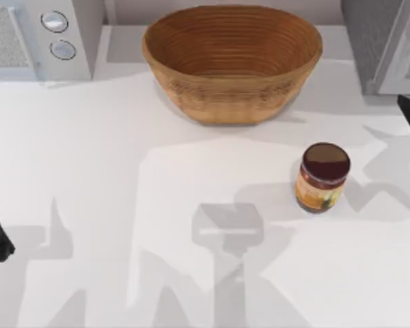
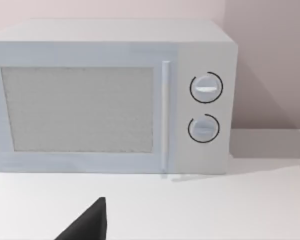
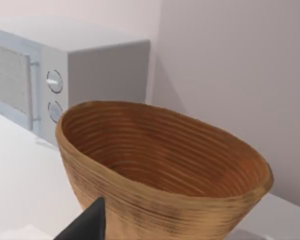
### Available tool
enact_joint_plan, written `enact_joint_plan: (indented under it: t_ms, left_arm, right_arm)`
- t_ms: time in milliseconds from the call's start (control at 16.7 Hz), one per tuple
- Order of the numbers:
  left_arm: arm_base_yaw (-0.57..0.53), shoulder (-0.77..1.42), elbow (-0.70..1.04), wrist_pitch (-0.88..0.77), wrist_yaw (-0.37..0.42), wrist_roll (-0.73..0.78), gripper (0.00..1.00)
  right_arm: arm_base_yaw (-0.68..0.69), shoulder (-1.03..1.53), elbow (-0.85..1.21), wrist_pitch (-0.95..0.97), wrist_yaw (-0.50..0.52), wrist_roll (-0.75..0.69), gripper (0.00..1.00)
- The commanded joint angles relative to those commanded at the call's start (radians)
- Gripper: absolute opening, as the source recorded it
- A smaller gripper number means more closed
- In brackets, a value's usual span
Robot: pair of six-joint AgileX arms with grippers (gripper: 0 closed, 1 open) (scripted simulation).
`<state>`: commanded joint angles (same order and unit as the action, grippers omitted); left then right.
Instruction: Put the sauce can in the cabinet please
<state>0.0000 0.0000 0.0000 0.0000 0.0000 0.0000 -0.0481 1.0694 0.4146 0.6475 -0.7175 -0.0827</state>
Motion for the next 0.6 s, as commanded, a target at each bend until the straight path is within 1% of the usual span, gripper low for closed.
enact_joint_plan:
  t_ms: [360, 600]
  left_arm:
    - [0.0, 0.0, 0.0, 0.0, 0.0, 0.0, 1.0]
    - [0.0, 0.0, 0.0, 0.0, 0.0, 0.0, 1.0]
  right_arm:
    - [-0.027, 0.627, 0.226, 0.362, -0.413, -0.016, 1.0]
    - [-0.044, 0.995, 0.357, 0.571, -0.653, -0.021, 1.0]
